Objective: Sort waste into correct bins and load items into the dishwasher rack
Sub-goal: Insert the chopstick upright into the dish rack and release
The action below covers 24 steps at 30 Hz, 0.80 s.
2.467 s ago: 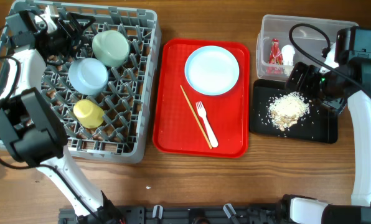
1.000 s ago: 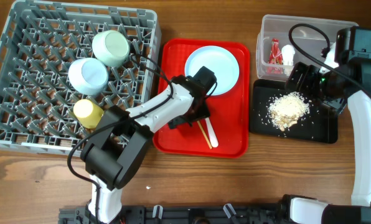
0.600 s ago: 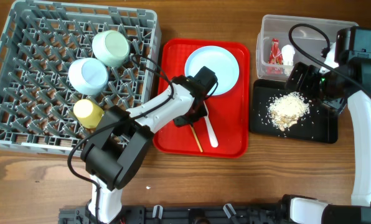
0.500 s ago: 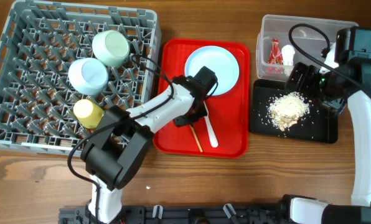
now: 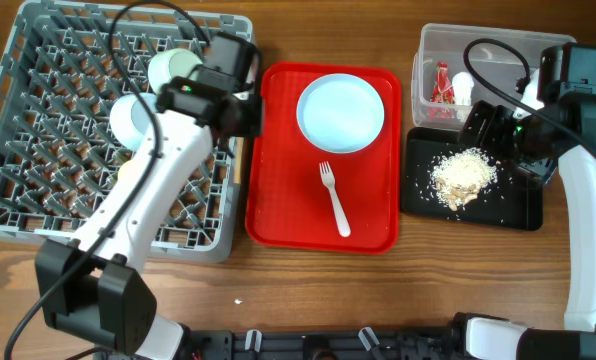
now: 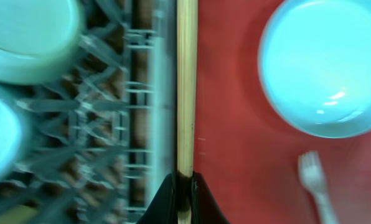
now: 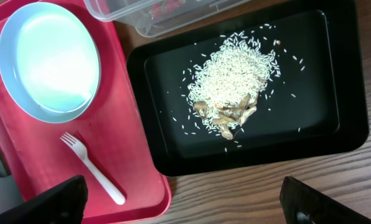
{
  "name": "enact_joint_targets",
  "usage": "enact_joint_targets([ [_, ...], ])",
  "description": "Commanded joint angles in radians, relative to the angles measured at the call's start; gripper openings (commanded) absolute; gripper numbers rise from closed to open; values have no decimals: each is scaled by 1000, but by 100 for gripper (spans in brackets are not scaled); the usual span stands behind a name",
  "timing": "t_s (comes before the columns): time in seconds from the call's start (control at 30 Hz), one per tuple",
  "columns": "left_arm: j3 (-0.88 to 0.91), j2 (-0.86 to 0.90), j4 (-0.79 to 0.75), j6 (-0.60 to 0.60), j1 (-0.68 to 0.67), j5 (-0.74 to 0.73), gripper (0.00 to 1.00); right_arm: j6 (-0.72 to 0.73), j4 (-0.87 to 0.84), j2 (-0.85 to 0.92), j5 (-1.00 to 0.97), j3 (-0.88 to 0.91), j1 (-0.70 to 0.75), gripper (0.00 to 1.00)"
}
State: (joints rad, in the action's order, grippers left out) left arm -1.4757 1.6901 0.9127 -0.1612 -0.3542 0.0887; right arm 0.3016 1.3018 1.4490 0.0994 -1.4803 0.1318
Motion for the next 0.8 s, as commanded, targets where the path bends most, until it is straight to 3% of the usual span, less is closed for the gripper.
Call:
enact_joint_targets([
  [0.0, -14, -18, 0, 208, 68, 10, 4, -13, 2, 0, -18, 3, 2, 100],
  [0.33, -14, 158, -18, 206, 122, -27, 5, -13, 2, 0, -14, 3, 2, 100],
  [0.37, -14, 167, -18, 206, 122, -27, 11, -13, 2, 0, -14, 3, 2, 100],
  [0.5, -14, 171, -18, 206, 122, -27, 57, -13, 2, 0, -14, 3, 2, 100],
  [0.63, -33, 139, -22, 169, 121, -35, 56, -13, 2, 0, -14, 3, 2, 100],
  [0.77, -68, 21, -26, 92, 89, -188, 56, -12, 1, 0, -14, 3, 2, 100],
])
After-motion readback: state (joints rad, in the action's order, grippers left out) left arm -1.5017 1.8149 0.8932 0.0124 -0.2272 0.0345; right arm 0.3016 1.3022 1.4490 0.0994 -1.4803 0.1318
